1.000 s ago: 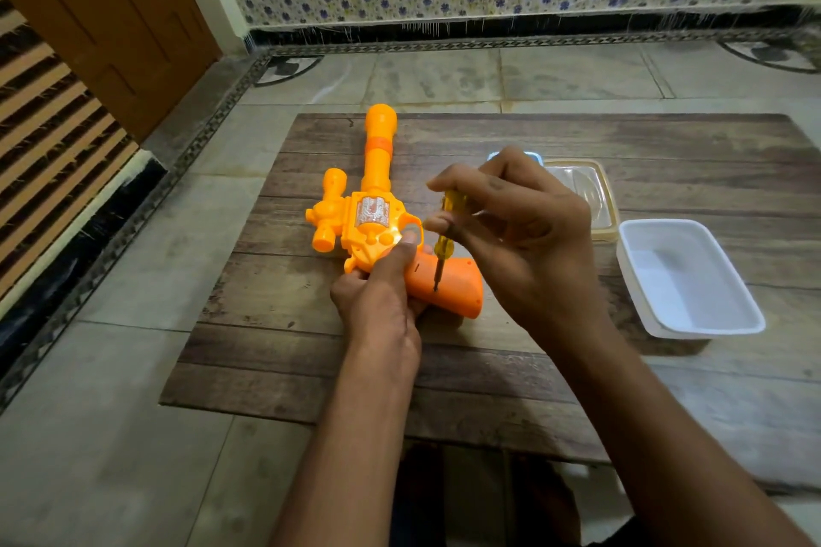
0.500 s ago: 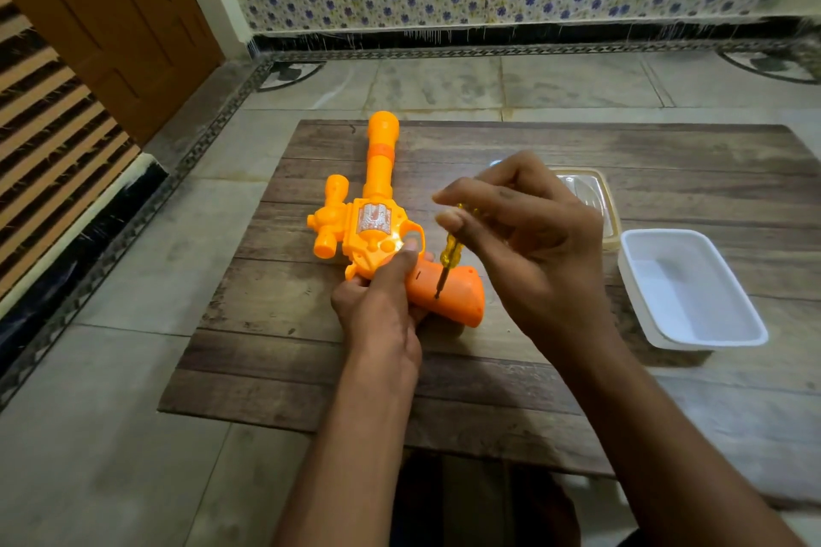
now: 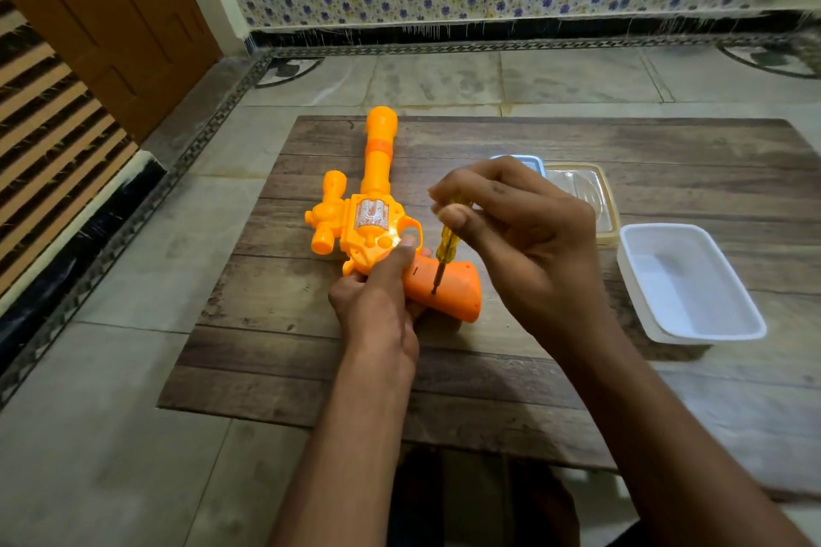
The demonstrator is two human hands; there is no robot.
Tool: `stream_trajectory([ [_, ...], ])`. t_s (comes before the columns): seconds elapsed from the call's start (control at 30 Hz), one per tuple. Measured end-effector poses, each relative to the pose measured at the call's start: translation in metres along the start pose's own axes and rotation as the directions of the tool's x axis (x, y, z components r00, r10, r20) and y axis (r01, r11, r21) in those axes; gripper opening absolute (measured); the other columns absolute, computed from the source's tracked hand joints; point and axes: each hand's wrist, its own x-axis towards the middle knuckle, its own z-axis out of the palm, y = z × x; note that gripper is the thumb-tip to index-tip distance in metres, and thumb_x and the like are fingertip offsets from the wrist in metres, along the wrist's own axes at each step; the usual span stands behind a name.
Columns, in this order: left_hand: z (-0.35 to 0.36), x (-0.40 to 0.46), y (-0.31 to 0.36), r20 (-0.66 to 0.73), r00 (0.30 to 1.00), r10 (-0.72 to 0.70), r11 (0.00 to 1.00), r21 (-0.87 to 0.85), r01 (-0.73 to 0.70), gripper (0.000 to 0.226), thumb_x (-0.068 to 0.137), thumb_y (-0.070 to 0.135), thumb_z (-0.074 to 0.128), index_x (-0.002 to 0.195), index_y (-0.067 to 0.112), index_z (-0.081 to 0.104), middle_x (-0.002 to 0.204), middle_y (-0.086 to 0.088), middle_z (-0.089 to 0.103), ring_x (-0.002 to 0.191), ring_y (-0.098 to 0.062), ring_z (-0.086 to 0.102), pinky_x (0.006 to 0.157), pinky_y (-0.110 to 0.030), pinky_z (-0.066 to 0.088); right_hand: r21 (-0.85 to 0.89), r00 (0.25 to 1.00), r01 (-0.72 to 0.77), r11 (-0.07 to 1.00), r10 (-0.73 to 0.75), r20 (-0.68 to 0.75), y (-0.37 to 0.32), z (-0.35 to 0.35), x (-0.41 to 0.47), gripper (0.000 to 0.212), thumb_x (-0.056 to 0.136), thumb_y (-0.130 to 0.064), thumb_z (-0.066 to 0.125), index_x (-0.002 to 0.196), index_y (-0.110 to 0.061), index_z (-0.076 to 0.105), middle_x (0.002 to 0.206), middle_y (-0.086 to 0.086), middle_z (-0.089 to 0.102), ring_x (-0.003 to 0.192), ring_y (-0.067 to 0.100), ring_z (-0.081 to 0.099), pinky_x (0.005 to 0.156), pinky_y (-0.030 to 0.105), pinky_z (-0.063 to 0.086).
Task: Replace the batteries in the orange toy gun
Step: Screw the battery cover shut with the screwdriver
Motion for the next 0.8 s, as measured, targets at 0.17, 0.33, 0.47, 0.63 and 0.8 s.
stream_trajectory([
  [0.17,0.0020,-0.0007,0.0000,0.003,1.000,0.007,1.000,-0.016,-0.007,0.038,0.082,0.003,0.083,0.117,0.010,0.070,0.106,-0.013,0.079,0.098,-0.031,0.078,0.087,-0.067,0.059,0.158,0.995,-0.072,0.985,0.060,0.081,-0.0005,-0.0042,0.0003,0.026,0.092,0.017,0.063,0.115,0.009,0.071,0.109,0.021,0.073,0.105,0.024,0.075,0.091,0.044,0.061],
  [0.33,0.0007,0.0006,0.0001,-0.018,1.000,0.002,1.000,-0.003,-0.002,0.035,0.081,0.002,0.083,0.112,0.011,0.069,0.113,-0.018,0.077,0.105,-0.038,0.075,0.087,-0.072,0.057,-0.051,1.000,-0.013,0.999,0.012,-0.022,0.0017,0.0020,-0.0012,0.021,0.087,-0.002,0.080,0.107,-0.002,0.078,0.091,0.016,0.066,0.084,0.024,0.071,0.068,0.031,0.056],
  [0.47,0.0017,-0.0004,0.0010,-0.014,1.000,0.001,1.000,0.001,-0.001,0.036,0.082,0.004,0.083,0.115,0.008,0.070,0.116,-0.021,0.076,0.109,-0.042,0.074,0.085,-0.073,0.057,0.026,1.000,-0.017,1.000,0.016,0.019,0.0006,0.0021,-0.0014,0.017,0.095,-0.004,0.068,0.109,0.001,0.076,0.099,0.016,0.070,0.094,0.029,0.070,0.076,0.047,0.056],
  [0.63,0.0011,-0.0027,0.0018,0.008,1.000,0.001,1.000,-0.014,-0.001,0.041,0.083,0.002,0.082,0.121,0.007,0.069,0.109,-0.017,0.079,0.098,-0.036,0.078,0.085,-0.067,0.060,0.118,0.997,-0.062,0.991,0.055,0.062,-0.0008,0.0000,-0.0014,0.022,0.093,0.012,0.065,0.112,0.006,0.073,0.105,0.016,0.075,0.102,0.025,0.075,0.088,0.049,0.060],
  [0.8,0.0017,-0.0032,0.0023,-0.004,1.000,0.001,1.000,-0.006,-0.002,0.039,0.082,0.002,0.083,0.118,0.008,0.069,0.112,-0.020,0.077,0.103,-0.039,0.076,0.085,-0.071,0.058,-0.015,0.999,-0.040,0.999,0.040,-0.025,0.0025,0.0054,-0.0011,0.023,0.087,0.002,0.078,0.109,-0.001,0.078,0.092,0.016,0.069,0.082,0.028,0.071,0.068,0.043,0.058],
])
